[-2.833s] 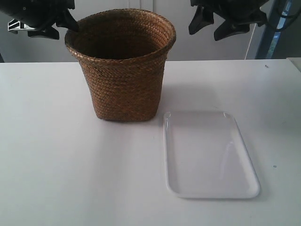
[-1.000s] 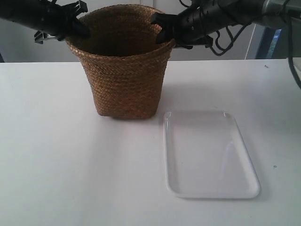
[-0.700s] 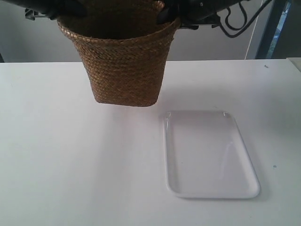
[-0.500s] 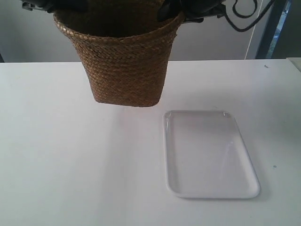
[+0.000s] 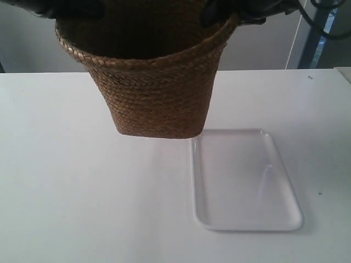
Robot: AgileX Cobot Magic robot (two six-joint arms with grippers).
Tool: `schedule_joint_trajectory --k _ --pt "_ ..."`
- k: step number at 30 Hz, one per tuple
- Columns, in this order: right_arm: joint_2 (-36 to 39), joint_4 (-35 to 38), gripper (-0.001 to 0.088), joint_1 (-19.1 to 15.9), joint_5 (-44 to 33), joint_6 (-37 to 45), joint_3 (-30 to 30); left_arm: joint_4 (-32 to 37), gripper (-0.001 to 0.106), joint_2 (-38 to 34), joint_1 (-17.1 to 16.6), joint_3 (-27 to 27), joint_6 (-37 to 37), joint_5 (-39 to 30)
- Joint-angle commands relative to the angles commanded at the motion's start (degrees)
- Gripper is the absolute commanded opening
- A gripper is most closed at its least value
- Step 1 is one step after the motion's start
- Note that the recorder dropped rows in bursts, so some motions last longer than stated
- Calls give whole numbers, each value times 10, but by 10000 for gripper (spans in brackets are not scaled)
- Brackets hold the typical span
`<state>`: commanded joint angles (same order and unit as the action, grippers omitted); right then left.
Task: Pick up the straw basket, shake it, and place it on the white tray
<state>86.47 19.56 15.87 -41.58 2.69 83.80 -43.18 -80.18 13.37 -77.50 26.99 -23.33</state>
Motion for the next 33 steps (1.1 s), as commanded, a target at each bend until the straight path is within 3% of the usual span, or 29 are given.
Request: schedule_joint_trajectory --k 6,10,16,19,22,24,26,30,33 --pt "-84 -3 0 49 143 5 -148 0 0 56 59 98 22 104" --pt "-128 -3 0 71 174 8 -206 0 0 104 86 150 50 159" --pt "-195 -1 0 111 172 8 -267 -10 0 171 89 219 51 125" --pt "-220 -3 0 124 204 8 -278 -16 0 203 90 252 51 185" --pt "-208 -9 0 124 287 19 -290 -17 0 203 90 270 37 291" --pt "-190 -12 0 122 342 20 -300 -17 0 190 90 272 9 321" --pt "-171 -10 0 122 348 17 -300 -17 0 189 90 268 9 307" --pt "-205 5 0 135 241 17 -285 20 0 236 90 247 20 216" --pt "-265 0 0 170 281 31 -307 30 0 278 90 259 28 180"
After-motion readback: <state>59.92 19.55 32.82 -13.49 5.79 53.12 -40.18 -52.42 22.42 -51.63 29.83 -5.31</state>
